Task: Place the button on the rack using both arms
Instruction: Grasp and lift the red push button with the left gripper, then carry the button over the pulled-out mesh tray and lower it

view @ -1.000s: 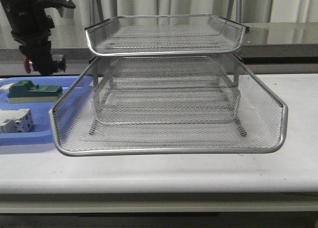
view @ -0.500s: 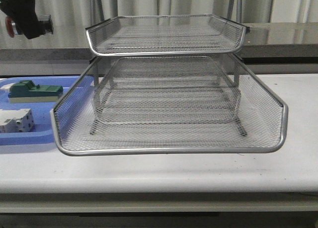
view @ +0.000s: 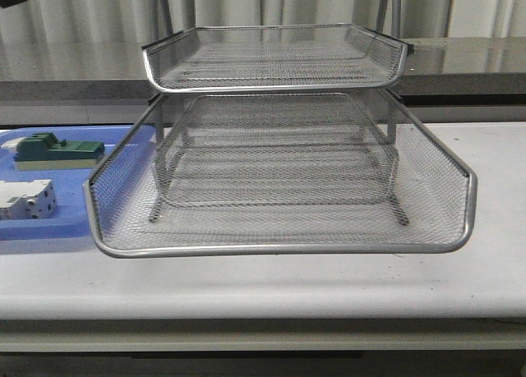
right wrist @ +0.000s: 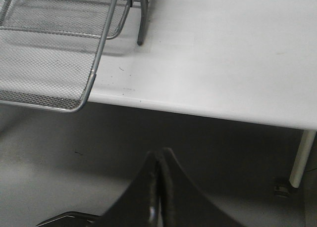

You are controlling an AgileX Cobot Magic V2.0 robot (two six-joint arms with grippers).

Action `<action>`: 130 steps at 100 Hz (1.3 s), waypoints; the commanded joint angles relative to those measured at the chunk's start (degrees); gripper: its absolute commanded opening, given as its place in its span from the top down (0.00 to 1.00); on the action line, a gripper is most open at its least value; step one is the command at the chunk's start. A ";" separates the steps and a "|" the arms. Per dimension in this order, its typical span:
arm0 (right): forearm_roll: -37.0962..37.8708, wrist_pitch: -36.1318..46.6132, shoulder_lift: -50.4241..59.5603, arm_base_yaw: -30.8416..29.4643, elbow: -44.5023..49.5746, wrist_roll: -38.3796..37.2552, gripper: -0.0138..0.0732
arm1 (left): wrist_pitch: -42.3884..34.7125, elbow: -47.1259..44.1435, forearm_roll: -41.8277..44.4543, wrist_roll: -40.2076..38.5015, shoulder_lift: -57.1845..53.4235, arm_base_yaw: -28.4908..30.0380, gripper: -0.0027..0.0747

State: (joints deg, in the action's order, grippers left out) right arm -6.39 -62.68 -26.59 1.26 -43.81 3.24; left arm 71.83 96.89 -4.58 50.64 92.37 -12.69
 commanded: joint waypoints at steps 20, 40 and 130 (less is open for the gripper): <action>-0.18 3.16 -0.36 -0.28 -1.28 -0.05 0.92 | 1.60 -0.31 -3.15 -1.92 -3.55 -12.56 0.89; -0.18 3.16 -0.36 -0.28 -1.28 -0.05 0.92 | 0.90 -1.02 -3.23 -1.92 -1.37 -21.88 0.89; -0.18 3.16 -0.36 -0.28 -1.28 -0.05 0.92 | -11.06 -1.02 -3.23 -3.45 14.63 -28.62 0.38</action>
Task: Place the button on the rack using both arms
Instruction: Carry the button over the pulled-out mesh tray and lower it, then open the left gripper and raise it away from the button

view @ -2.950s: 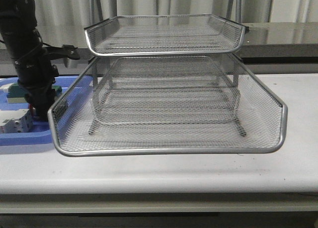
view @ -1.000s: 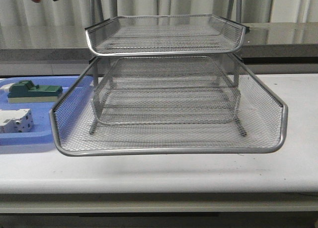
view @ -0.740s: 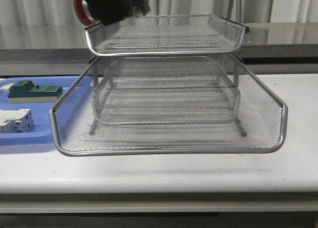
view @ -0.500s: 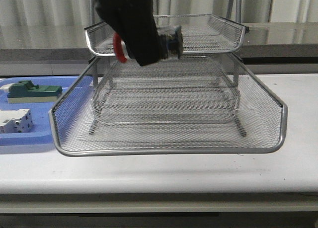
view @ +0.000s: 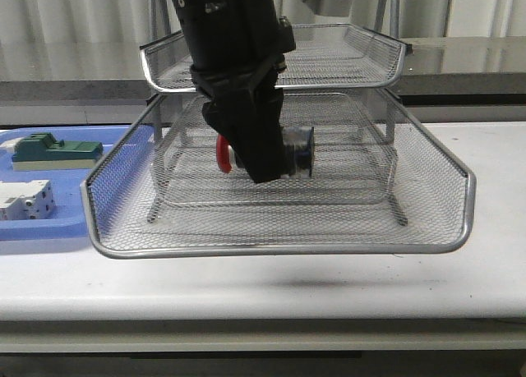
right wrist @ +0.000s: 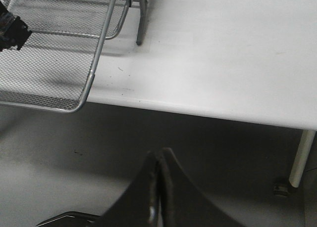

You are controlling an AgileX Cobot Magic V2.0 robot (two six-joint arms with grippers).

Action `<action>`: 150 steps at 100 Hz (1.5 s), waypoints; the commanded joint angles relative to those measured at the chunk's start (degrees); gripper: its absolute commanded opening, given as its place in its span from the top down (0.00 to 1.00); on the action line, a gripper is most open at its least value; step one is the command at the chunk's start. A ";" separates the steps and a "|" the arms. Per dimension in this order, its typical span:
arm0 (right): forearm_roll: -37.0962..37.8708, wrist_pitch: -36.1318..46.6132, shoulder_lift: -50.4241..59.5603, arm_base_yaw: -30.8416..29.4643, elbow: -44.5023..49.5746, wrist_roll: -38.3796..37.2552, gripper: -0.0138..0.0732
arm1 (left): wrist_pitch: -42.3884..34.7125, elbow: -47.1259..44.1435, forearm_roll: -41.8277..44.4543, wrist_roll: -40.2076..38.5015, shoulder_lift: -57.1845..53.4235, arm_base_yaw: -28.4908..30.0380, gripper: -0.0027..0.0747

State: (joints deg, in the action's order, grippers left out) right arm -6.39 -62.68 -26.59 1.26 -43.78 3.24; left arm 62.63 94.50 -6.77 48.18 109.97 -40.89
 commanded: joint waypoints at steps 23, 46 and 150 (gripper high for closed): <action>-0.18 3.16 -0.36 -0.28 -1.32 -0.05 0.92 | -2.09 1.37 -1.03 -0.99 -2.97 -0.41 0.34; -0.18 3.16 -0.36 -0.28 -1.32 -0.05 0.92 | -1.48 1.37 -1.03 -4.53 -5.09 -0.03 0.34; -0.18 3.16 -0.36 -0.28 -1.32 -0.05 0.92 | -8.19 -20.41 -0.77 -23.40 -45.02 28.40 0.34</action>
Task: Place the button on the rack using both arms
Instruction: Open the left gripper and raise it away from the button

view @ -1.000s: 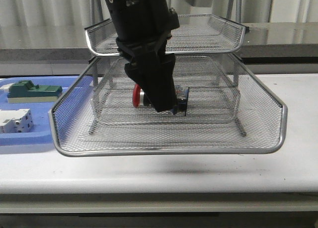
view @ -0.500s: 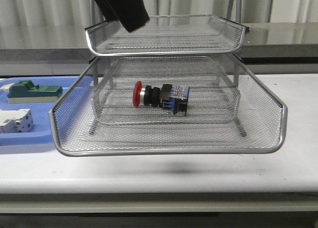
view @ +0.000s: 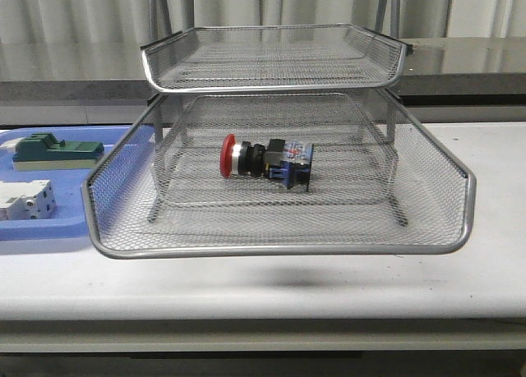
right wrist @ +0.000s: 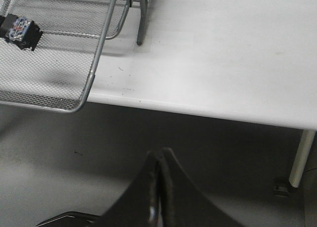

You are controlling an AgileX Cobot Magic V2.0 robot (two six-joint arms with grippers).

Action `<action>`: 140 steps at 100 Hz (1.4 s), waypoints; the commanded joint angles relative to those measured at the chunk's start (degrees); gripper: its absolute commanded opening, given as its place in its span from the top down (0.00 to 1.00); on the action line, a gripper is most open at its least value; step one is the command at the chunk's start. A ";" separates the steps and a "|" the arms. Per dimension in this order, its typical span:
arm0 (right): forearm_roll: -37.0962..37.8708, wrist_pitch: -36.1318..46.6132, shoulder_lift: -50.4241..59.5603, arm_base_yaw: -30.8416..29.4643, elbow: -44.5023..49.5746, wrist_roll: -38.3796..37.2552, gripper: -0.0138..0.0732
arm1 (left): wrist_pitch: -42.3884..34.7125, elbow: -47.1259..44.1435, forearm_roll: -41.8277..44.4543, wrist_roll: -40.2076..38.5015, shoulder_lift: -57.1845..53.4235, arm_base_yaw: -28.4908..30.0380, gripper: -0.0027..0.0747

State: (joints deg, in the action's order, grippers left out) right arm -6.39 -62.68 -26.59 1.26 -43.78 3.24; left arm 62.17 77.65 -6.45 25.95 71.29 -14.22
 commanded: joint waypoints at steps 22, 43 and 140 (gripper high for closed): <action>-0.18 3.16 -0.36 -0.28 -1.32 -0.05 0.92 | -28.00 -23.33 -7.01 -1.18 -23.68 3.69 0.34; -0.18 3.16 -0.36 -0.28 -1.32 -0.05 0.92 | -42.84 -39.34 -13.15 -1.18 -37.64 3.69 0.34; -0.18 3.16 -0.36 -0.28 -1.32 -0.05 0.92 | -63.04 -64.27 -21.89 -1.18 -65.22 3.69 0.49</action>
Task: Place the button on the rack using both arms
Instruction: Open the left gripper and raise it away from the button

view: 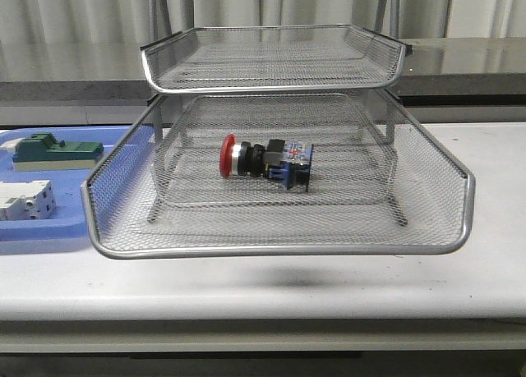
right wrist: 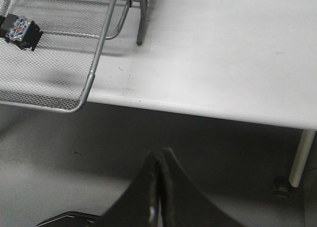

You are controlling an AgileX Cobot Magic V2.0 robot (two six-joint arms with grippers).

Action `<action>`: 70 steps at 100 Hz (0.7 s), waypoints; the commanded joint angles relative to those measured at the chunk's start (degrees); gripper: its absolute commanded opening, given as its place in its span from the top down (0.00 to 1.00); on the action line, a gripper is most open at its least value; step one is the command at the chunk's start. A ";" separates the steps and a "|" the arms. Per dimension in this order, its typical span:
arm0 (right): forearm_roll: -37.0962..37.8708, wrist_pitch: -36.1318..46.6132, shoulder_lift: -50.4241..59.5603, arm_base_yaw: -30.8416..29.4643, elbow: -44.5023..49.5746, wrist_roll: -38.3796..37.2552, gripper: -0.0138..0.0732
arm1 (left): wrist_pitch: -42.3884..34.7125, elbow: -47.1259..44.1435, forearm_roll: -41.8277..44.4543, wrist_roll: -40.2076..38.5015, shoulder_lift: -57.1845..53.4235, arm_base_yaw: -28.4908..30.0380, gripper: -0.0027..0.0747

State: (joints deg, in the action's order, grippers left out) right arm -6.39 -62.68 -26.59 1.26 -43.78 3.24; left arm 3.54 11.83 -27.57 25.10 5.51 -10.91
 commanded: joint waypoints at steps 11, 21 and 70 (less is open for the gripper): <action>-0.18 3.16 -0.36 -0.28 -1.32 -0.05 0.92 | -4.41 1.55 -0.77 -0.32 0.56 0.38 0.73; -0.18 3.16 -0.36 -0.28 -1.32 -0.05 0.92 | -4.41 1.55 -0.77 -0.32 0.56 0.38 0.96; -0.18 3.16 -0.36 -0.28 -1.32 -0.05 0.92 | -4.30 1.55 -0.67 -0.32 0.56 0.38 0.99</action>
State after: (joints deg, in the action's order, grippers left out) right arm -6.39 -62.68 -26.59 1.26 -43.78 3.24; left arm 3.45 11.83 -27.57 25.10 5.51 -10.91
